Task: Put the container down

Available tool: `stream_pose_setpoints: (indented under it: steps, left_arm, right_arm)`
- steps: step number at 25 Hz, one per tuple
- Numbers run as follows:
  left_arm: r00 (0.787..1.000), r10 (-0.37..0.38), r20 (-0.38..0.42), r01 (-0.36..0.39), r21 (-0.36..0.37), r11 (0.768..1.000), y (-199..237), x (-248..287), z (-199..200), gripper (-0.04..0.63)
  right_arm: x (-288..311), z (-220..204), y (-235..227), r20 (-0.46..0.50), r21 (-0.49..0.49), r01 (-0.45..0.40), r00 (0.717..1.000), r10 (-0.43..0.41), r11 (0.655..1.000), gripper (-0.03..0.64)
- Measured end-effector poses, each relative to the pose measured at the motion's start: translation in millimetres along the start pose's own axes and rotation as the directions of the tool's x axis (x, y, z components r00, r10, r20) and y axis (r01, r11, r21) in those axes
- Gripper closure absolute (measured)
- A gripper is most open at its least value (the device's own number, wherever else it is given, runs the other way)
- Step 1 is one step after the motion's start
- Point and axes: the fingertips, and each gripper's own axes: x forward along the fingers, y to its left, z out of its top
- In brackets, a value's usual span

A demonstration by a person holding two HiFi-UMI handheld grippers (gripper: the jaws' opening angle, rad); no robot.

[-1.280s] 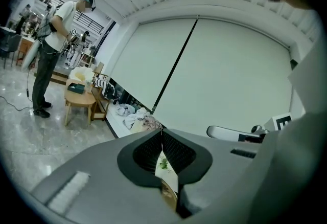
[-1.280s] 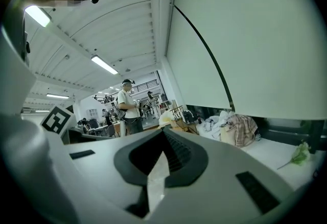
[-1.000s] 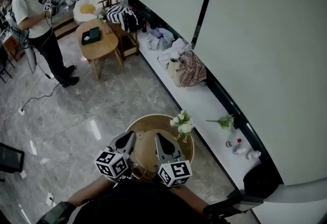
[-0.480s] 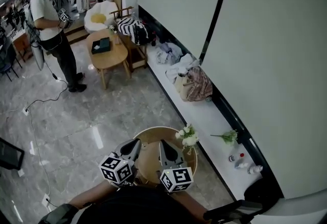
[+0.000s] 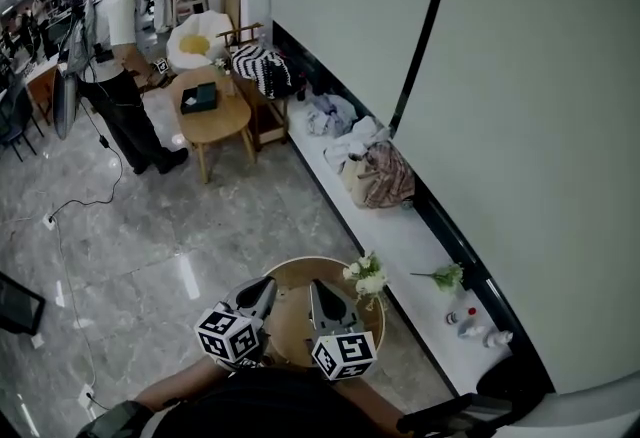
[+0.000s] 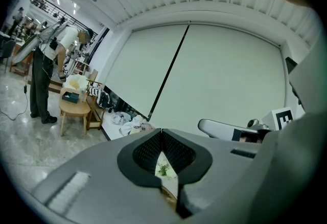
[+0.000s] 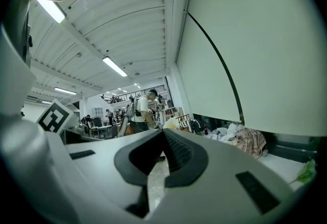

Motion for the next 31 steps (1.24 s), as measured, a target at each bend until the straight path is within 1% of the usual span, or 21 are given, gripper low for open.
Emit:
stream_pose_setpoints:
  steps: [14,31]
  left_arm:
    - [1.0,-0.009,-0.015,0.009,-0.014,1.0,0.4,-2.1,-6.2,0.591]
    - [1.0,0.01,-0.028,-0.01,-0.024,1.0,12.1,-7.7,-13.5,0.591]
  right_arm:
    - [-0.2,-5.2,5.3,-0.01,0.007,-0.01,1.0,0.011,1.0,0.615]
    - [8.4,-16.6,14.5,-0.031,0.023,-0.035,0.999,0.036,0.999,0.615]
